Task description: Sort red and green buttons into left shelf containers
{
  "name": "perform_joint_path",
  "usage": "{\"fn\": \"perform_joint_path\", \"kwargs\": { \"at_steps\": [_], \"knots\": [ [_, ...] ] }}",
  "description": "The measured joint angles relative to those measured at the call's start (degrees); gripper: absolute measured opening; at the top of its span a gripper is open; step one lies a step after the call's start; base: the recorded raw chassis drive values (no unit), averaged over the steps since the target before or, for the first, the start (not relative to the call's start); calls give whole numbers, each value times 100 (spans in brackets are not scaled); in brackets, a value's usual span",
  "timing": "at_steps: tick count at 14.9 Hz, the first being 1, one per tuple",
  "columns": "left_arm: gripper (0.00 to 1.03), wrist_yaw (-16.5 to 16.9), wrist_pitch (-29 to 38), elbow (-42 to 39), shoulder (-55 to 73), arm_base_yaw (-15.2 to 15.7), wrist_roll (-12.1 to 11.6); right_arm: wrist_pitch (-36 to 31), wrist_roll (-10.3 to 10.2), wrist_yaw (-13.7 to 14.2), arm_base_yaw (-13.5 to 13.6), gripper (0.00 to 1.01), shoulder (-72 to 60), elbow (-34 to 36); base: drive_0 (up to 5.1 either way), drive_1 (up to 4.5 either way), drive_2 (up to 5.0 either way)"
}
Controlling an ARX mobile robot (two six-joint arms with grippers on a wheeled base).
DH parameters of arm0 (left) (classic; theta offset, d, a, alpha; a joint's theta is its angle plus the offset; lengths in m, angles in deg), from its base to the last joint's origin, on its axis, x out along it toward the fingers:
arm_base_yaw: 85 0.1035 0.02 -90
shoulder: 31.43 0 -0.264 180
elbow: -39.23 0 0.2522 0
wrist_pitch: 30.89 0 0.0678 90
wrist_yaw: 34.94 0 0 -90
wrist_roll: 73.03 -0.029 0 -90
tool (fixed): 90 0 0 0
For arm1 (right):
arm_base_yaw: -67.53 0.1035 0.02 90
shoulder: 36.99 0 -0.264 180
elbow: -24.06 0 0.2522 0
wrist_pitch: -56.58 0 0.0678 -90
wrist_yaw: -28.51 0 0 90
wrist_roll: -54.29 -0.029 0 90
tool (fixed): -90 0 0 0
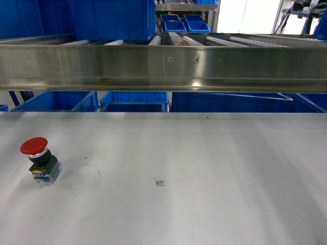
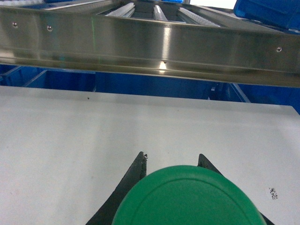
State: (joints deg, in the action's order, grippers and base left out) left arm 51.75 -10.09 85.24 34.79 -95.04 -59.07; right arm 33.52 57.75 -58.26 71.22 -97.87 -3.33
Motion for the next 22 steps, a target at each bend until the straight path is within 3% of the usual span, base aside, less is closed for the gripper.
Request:
{"fn": "perform_joint_path", "kwargs": {
  "at_steps": [4, 5, 8, 11, 14, 16, 19, 22],
  "knots": [
    [98, 131, 262, 162, 754, 214, 52, 0, 0, 0, 0, 26, 24, -2, 0, 0, 0],
    [98, -66, 726, 160, 1231, 262, -66, 2, 0, 2, 0, 26, 24, -2, 0, 0, 0],
    [98, 63, 1366, 68, 2011, 566, -345, 0, 0, 2, 0, 26, 24, -2, 0, 0, 0],
    [98, 358, 1685, -205, 2544, 935, -643, 0, 0, 4, 0, 26, 24, 0, 0, 0, 0],
    [98, 800, 2184, -450, 3084, 1416, -1088, 0, 0, 4, 0, 26, 24, 0, 0, 0, 0],
    [98, 1134, 2684, -584, 3436, 1491, -1414, 0, 0, 2, 0, 26, 24, -2, 0, 0, 0],
    [98, 1349, 2983, -621, 3626, 1390, -1447, 2, 0, 4, 0, 26, 24, -2, 0, 0, 0],
    [98, 1690, 3169, -741, 4092, 1821, -1458, 2, 0, 4, 0, 26, 24, -2, 0, 0, 0]
  ]
}}
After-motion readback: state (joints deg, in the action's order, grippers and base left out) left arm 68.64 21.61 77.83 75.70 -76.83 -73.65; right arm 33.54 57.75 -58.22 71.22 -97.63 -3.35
